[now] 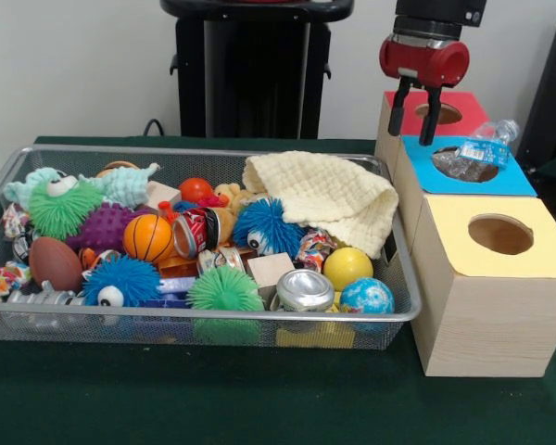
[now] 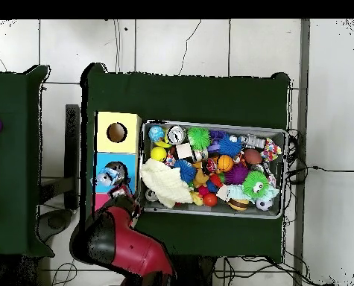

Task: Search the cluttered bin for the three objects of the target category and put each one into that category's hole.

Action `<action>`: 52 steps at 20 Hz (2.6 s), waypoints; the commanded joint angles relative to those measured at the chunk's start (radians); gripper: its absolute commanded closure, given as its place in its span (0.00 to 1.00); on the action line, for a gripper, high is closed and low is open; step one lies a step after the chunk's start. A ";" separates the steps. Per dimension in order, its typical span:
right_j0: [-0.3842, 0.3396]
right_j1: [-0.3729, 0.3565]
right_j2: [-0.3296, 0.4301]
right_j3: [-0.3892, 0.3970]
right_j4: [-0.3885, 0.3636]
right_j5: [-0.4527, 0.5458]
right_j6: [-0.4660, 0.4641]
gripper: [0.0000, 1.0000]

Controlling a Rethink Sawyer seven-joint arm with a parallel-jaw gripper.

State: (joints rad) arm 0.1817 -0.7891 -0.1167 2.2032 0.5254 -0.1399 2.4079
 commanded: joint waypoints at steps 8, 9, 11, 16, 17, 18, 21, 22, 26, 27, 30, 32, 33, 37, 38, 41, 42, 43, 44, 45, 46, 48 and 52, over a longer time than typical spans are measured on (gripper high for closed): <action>-0.043 -0.042 -0.008 -0.137 -0.010 0.211 0.062 0.00; -0.026 -0.041 -0.025 -0.148 -0.002 0.228 0.068 0.00; -0.002 -0.033 -0.041 -0.160 0.008 0.237 0.083 0.00; 0.029 -0.008 -0.037 -0.169 0.021 0.213 0.121 0.00; 0.035 -0.001 -0.035 -0.175 0.027 0.210 0.129 0.00; 0.045 0.005 -0.041 -0.180 0.031 0.210 0.134 0.00; 0.079 0.021 -0.064 -0.197 0.050 0.215 0.151 0.00; 0.085 0.025 -0.068 -0.201 0.053 0.216 0.154 0.00; 0.097 0.043 -0.071 -0.214 0.063 0.209 0.166 0.00; 0.088 0.047 -0.055 -0.211 0.062 0.194 0.170 0.00; 0.085 0.069 -0.041 -0.213 0.062 0.162 0.176 0.00; 0.084 0.094 -0.028 -0.219 0.064 0.130 0.184 0.00; 0.086 0.108 -0.025 -0.224 0.066 0.116 0.187 0.00; 0.081 0.158 -0.009 -0.241 0.062 0.058 0.192 0.00; 0.083 0.168 -0.009 -0.246 0.061 0.049 0.193 0.00; 0.080 0.209 0.001 -0.263 0.052 0.003 0.201 0.00; 0.078 0.219 0.005 -0.267 0.049 -0.007 0.201 0.00; 0.070 0.233 0.017 -0.270 0.039 -0.030 0.206 0.00; 0.066 0.244 0.024 -0.272 0.032 -0.044 0.207 0.00; 0.061 0.254 0.031 -0.275 0.024 -0.057 0.209 0.00; 0.058 0.263 0.035 -0.278 0.021 -0.065 0.209 0.00; 0.050 0.290 0.049 -0.286 0.006 -0.098 0.216 0.00; 0.033 0.329 0.079 -0.296 -0.023 -0.147 0.228 0.00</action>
State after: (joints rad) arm 0.2849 -0.6905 -0.1948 2.0211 0.5252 -0.0426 2.4079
